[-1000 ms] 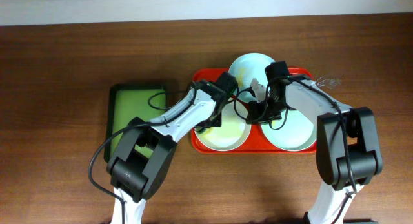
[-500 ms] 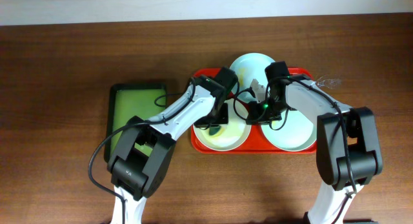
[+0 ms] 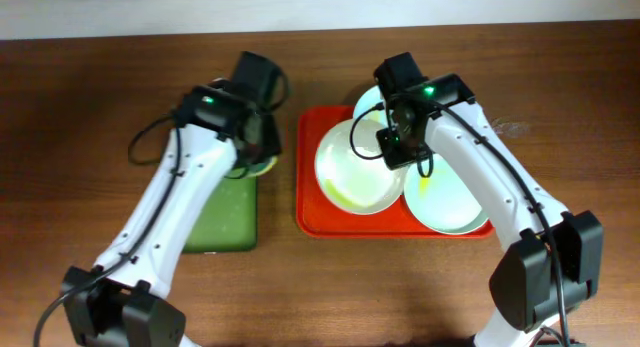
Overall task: Clean dirty plates on tray and stack at the side
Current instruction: 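Lift the white plate with the right gripper and set it right of the tray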
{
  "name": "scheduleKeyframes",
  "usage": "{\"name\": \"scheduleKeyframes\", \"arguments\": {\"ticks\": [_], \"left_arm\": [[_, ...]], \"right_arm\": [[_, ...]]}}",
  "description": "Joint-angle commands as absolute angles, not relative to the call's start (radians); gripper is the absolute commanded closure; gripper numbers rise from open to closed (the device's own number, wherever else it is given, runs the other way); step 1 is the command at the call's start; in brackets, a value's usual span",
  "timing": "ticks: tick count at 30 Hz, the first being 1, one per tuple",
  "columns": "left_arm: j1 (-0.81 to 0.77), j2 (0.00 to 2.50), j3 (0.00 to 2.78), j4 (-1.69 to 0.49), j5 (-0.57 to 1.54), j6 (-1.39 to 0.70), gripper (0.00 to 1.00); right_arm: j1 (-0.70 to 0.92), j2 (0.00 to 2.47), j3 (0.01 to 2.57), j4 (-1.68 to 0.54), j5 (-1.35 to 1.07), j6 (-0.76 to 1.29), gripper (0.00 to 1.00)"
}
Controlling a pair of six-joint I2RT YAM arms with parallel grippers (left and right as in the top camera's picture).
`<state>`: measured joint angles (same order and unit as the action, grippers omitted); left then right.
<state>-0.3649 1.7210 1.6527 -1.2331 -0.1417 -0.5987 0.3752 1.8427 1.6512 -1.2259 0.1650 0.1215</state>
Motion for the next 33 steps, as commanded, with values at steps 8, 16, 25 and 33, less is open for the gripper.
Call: {"name": "scheduleKeyframes", "arguments": {"ticks": [8, 16, 25, 33], "left_arm": [[-0.153, 1.714, 1.538, -1.300, -0.232, -0.543, 1.00], [-0.153, 1.713, 1.538, -1.295, -0.233, -0.543, 1.00], [-0.153, 1.713, 1.538, -1.273, -0.232, -0.544, 1.00], [-0.153, 1.713, 1.538, -1.272, -0.232, -0.544, 1.00]], "right_arm": [[0.794, 1.824, 1.746, -1.344, 1.271, 0.188, 0.96], [0.591, 1.837, 1.700, -1.158, 0.524, 0.080, 0.96], [-0.337, 1.924, 1.698, -1.023, -0.259, -0.007, 0.96], [-0.659, 2.075, 1.698, -0.922, -0.323, 0.091, 0.96]]}}
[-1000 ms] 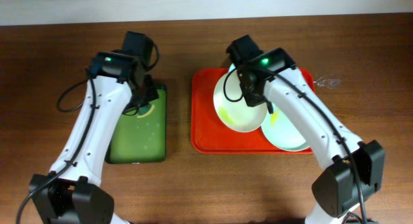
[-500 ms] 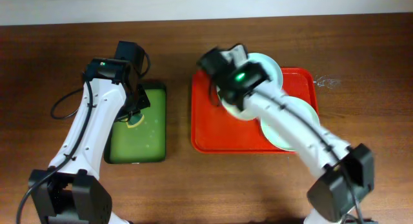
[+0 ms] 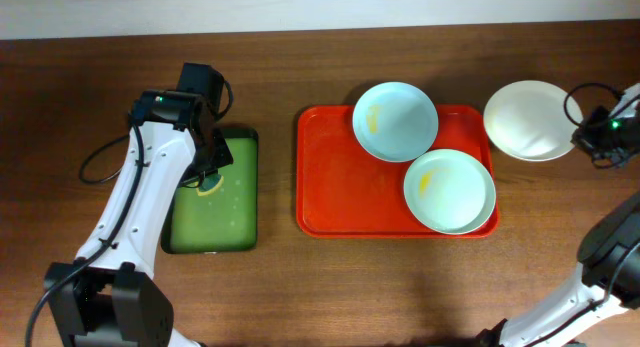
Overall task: Clean dirty plates on tray and stack at the side
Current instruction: 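Lift the white plate with the right gripper and set it right of the tray, then grasp the light blue plate rim with the right gripper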
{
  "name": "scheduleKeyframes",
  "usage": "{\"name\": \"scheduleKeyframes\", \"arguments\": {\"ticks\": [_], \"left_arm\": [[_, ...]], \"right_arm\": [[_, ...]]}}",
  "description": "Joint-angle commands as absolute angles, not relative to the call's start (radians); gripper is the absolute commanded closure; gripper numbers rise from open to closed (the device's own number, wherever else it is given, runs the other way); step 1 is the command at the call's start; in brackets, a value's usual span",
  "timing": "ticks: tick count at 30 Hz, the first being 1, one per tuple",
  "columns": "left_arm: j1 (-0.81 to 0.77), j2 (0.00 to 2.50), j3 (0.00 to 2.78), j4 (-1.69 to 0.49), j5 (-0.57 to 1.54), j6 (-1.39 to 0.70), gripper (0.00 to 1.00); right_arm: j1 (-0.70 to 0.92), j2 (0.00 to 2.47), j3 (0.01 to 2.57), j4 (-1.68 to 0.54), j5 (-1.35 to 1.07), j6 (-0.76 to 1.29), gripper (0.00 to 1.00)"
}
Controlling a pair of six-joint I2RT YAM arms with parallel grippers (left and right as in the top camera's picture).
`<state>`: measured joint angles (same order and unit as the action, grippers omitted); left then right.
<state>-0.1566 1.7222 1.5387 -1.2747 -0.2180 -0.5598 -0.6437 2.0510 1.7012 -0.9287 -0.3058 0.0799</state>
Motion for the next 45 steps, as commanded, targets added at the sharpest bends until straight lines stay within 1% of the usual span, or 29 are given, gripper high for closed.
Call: {"name": "scheduleKeyframes", "arguments": {"ticks": [1, 5, 6, 7, 8, 10, 11, 13, 14, 15, 16, 19, 21, 24, 25, 26, 27, 28, 29, 30, 32, 34, 35, 36, 37, 38, 41, 43, 45], "left_arm": [[-0.153, 1.713, 1.538, -1.272, -0.232, -0.544, 1.00], [-0.154, 1.713, 1.538, -1.269, -0.232, -0.544, 1.00], [-0.154, 1.713, 1.538, -1.269, -0.232, -0.543, 1.00], [-0.154, 1.713, 1.538, -1.269, -0.232, -0.544, 1.00], [-0.154, 1.713, 1.538, -1.269, -0.232, -0.543, 1.00], [-0.154, 1.713, 1.538, -1.263, -0.232, -0.544, 1.00], [-0.154, 1.713, 1.538, -1.257, -0.232, -0.544, 1.00], [-0.154, 1.713, 1.538, -1.242, -0.231, -0.544, 1.00], [-0.154, 1.713, 1.537, -1.235, -0.224, -0.544, 1.00], [-0.154, 1.713, 1.538, -1.235, -0.224, -0.544, 1.00], [-0.154, 1.713, 1.538, -1.235, -0.225, -0.544, 1.00], [-0.154, 1.713, 1.538, -1.235, -0.225, -0.544, 1.00], [-0.154, 1.713, 1.538, -1.235, -0.225, -0.544, 1.00], [-0.154, 1.713, 1.538, -1.235, -0.225, -0.544, 1.00], [-0.154, 1.713, 1.537, -1.235, -0.225, -0.544, 1.00], [-0.154, 1.713, 1.538, -1.235, -0.225, -0.544, 1.00], [-0.154, 1.714, 1.538, -1.235, -0.225, -0.544, 1.00], [-0.154, 1.713, 1.537, -1.235, -0.225, -0.544, 1.00], [-0.154, 1.714, 1.537, -1.235, -0.225, -0.544, 1.00], [-0.154, 1.714, 1.538, -1.234, -0.225, -0.544, 1.00], [-0.154, 1.714, 1.538, -1.235, -0.225, -0.544, 1.00], [-0.154, 1.714, 1.537, -1.234, -0.225, -0.544, 1.00], [-0.154, 1.714, 1.537, -1.231, -0.225, -0.544, 1.00], [-0.154, 1.715, 1.537, -1.230, -0.224, -0.544, 1.00], [-0.154, 1.716, 1.537, -1.230, -0.224, -0.544, 1.00], [-0.154, 1.718, 1.537, -1.230, -0.224, -0.544, 1.00], [-0.154, 1.718, 1.536, -1.212, -0.180, -0.540, 1.00], [-0.163, 1.719, 1.530, -1.153, -0.019, -0.426, 1.00], [-0.206, 1.720, 1.497, -1.091, 0.060, -0.424, 1.00]], "right_arm": [[-0.664, 2.091, 1.698, -0.919, -0.249, 0.091, 0.96], [-0.662, 2.134, 1.698, -0.931, -0.145, 0.091, 0.94], [-0.662, 2.139, 1.698, -0.936, -0.118, 0.091, 0.76], [-0.662, 2.138, 1.700, -0.940, -0.121, 0.090, 0.54], [-0.661, 2.138, 1.721, -0.961, -0.126, 0.090, 0.41], [-0.640, 2.124, 1.814, -1.030, -0.140, 0.084, 0.37], [-0.609, 2.109, 1.851, -1.038, -0.217, 0.058, 0.37], [-0.500, 2.094, 1.873, -1.011, -0.475, -0.005, 0.35], [-0.405, 2.099, 1.868, -0.993, -0.483, -0.028, 0.33], [-0.330, 2.101, 1.857, -0.976, -0.430, -0.030, 0.29], [-0.226, 2.103, 1.842, -0.958, -0.311, -0.030, 0.25], [-0.053, 2.148, 1.838, -0.922, -0.159, -0.030, 0.23], [-0.003, 2.184, 1.838, -0.899, -0.151, -0.030, 0.23], [0.006, 2.238, 1.837, -0.901, -0.130, -0.026, 0.23], [0.006, 2.261, 1.836, -0.904, -0.130, -0.026, 0.25], [0.007, 2.279, 1.836, -0.908, -0.140, -0.026, 0.36], [0.007, 2.284, 1.834, -0.913, -0.149, -0.026, 0.53], [0.007, 2.284, 1.834, -0.917, -0.150, -0.025, 0.61], [0.007, 2.284, 1.833, -0.926, -0.173, -0.026, 0.64], [0.007, 2.284, 1.832, -0.928, -0.183, -0.026, 0.64], [0.007, 2.284, 1.816, -0.926, -0.184, -0.026, 0.71], [0.007, 2.284, 1.781, -0.919, -0.184, -0.026, 0.74], [0.007, 2.284, 1.770, -0.920, -0.188, -0.026, 0.79], [0.007, 2.284, 1.770, -0.918, -0.213, -0.026, 0.81], [0.007, 2.284, 1.770, -0.911, -0.255, -0.026, 0.86], [0.009, 2.284, 1.770, -0.908, -0.291, -0.026, 0.94], [0.043, 2.284, 1.770, -0.929, -0.379, -0.046, 0.96], [0.094, 2.284, 1.770, -0.967, -0.393, -0.057, 0.96], [0.147, 2.284, 1.770, -1.002, -0.392, -0.057, 0.95]]}}
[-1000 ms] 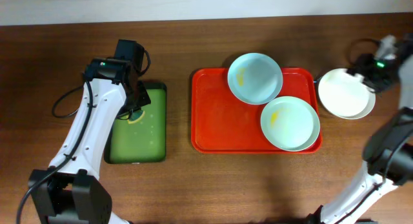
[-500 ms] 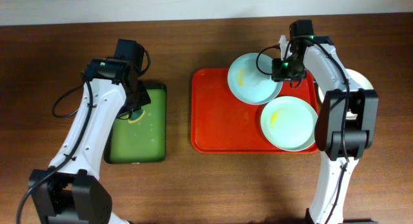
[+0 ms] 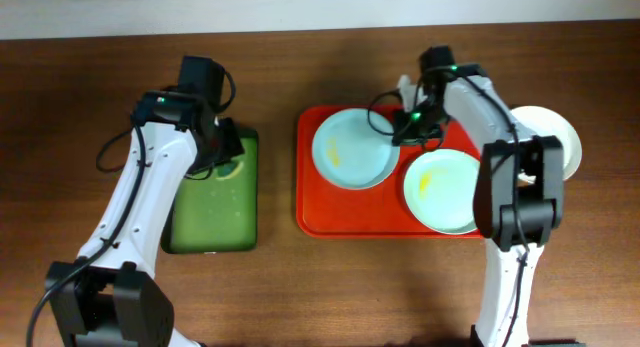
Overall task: Clean dirty plates on tray and stack at the side
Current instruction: 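Grasp the light blue plate rim with the right gripper, then scrub the light blue plate with the sponge in the left gripper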
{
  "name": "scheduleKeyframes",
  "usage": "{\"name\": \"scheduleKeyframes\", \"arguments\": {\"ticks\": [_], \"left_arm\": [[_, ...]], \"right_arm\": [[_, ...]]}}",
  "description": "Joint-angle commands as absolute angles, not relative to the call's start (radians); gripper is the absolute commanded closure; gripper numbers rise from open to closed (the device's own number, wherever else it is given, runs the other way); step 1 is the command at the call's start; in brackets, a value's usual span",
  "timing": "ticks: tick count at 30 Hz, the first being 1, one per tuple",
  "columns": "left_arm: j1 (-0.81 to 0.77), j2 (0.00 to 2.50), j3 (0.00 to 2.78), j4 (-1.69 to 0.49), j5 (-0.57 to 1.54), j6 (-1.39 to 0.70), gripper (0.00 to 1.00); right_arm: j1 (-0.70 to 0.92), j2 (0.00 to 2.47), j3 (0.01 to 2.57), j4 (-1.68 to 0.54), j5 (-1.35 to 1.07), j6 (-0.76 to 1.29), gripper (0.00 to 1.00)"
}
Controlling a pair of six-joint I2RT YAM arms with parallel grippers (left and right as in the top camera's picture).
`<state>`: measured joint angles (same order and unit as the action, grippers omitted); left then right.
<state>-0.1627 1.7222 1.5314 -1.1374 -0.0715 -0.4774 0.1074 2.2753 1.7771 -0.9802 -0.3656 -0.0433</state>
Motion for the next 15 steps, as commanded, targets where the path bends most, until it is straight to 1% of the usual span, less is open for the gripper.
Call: {"name": "scheduleKeyframes", "arguments": {"ticks": [1, 2, 3, 5, 7, 8, 10, 12, 15], "left_arm": [[-0.256, 1.721, 1.458, -1.029, 0.076, -0.427, 1.00], [-0.279, 1.723, 1.444, -1.005, 0.076, -0.433, 1.00], [-0.318, 1.735, 1.434, -0.970, 0.075, -0.476, 1.00], [-0.368, 1.765, 1.434, -0.907, 0.075, -0.508, 1.00], [-0.408, 1.825, 1.434, -0.841, 0.076, -0.541, 1.00], [-0.424, 1.864, 1.434, -0.804, 0.090, -0.550, 1.00], [-0.453, 1.922, 1.434, -0.718, 0.128, -0.550, 1.00], [-0.480, 1.965, 1.434, -0.645, 0.143, -0.572, 1.00], [-0.513, 2.032, 1.434, -0.526, 0.181, -0.603, 1.00]], "right_arm": [[0.175, 2.284, 1.770, -1.026, -0.364, -0.056, 0.86], [0.184, 2.284, 1.770, -1.033, -0.339, -0.056, 0.82], [0.189, 2.284, 1.770, -1.027, -0.296, -0.056, 0.73], [0.189, 2.284, 1.770, -0.972, -0.257, -0.057, 0.68], [0.192, 2.284, 1.770, -0.898, -0.258, -0.076, 0.68], [0.191, 2.284, 1.770, -0.882, -0.257, -0.076, 0.70], [0.192, 2.284, 1.769, -0.891, -0.258, -0.075, 0.93], [0.192, 2.284, 1.767, -0.928, -0.257, -0.075, 0.96], [0.192, 2.284, 1.765, -0.951, -0.258, -0.074, 0.96]]}}
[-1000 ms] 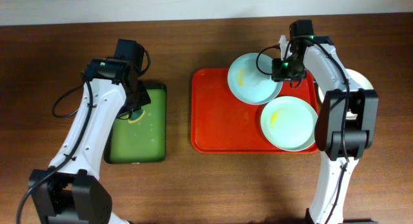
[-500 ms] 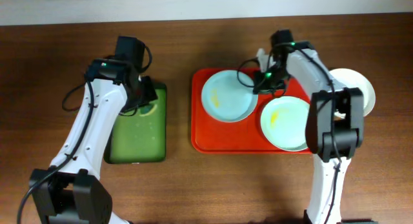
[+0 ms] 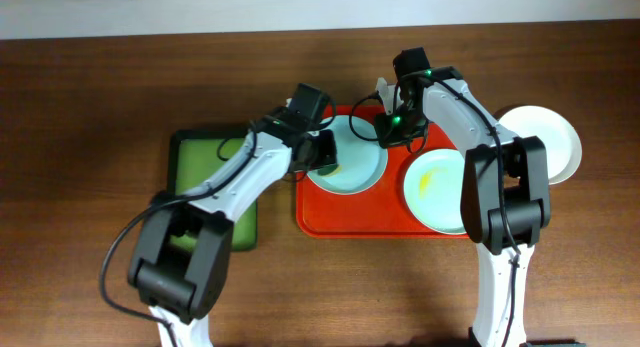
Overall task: Clean dirty plates on tray and stack at the side
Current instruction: 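Scrub the light blue plate with the sponge in the left gripper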
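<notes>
A red tray (image 3: 320, 222) holds two pale blue plates. The left plate (image 3: 355, 167) has my left gripper (image 3: 322, 152) low over its left half, apparently shut on a yellowish sponge that is mostly hidden beneath it. My right gripper (image 3: 386, 127) is shut on that plate's right rim. The right plate (image 3: 450, 192) carries a yellow smear and lies untouched. A clean white plate (image 3: 545, 142) rests on the table just right of the tray.
A green tray (image 3: 200, 172) lies on the table left of the red one, partly under my left arm. My right arm arches over the red tray's back right corner. Brown tabletop surrounds both trays.
My left gripper has moved from the green tray to over the left blue plate. My right gripper and that plate have shifted slightly left.
First my right gripper was at a white plate lying over the tray's plates, my left at the green tray. Then the white plate lay on the table right of the tray. Later my right gripper held the rear blue plate, shifted leftward. Now both grippers meet at it.
</notes>
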{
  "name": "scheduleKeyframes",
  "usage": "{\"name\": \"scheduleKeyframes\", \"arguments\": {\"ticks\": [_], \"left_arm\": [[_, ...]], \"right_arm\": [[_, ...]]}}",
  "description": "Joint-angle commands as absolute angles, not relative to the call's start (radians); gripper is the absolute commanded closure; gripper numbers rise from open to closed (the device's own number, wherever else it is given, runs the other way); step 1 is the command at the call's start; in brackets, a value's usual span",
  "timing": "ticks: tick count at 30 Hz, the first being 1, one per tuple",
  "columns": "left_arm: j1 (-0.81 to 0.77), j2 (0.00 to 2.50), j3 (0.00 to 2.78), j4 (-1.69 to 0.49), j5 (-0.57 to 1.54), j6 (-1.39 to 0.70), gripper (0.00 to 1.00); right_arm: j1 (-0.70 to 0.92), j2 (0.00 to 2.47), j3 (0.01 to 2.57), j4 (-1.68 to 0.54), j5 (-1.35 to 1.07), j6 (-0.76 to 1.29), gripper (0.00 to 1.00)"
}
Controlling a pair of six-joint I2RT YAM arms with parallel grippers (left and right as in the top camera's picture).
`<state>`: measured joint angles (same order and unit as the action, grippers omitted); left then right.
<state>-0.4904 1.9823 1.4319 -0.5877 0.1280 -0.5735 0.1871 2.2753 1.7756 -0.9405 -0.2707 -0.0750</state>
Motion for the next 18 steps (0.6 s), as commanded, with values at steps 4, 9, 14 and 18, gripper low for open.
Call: {"name": "scheduleKeyframes", "arguments": {"ticks": [4, 9, 14, 18], "left_arm": [[-0.543, 2.087, 1.434, -0.431, 0.179, -0.603, 1.00], [-0.519, 2.202, 1.438, -0.516, -0.038, -0.532, 1.00], [-0.461, 2.201, 1.628, -0.806, -0.295, -0.532, 1.00], [-0.462, 2.204, 1.701, -0.738, 0.076, -0.518, 1.00]], "right_arm": [[0.192, 2.284, 1.765, -0.962, -0.257, -0.072, 0.96], [0.192, 2.284, 1.765, -0.965, -0.257, -0.072, 0.96], [0.191, 2.284, 1.765, -0.964, -0.257, -0.072, 0.96], [0.191, 2.284, 1.765, -0.961, -0.257, -0.072, 0.96]]}}
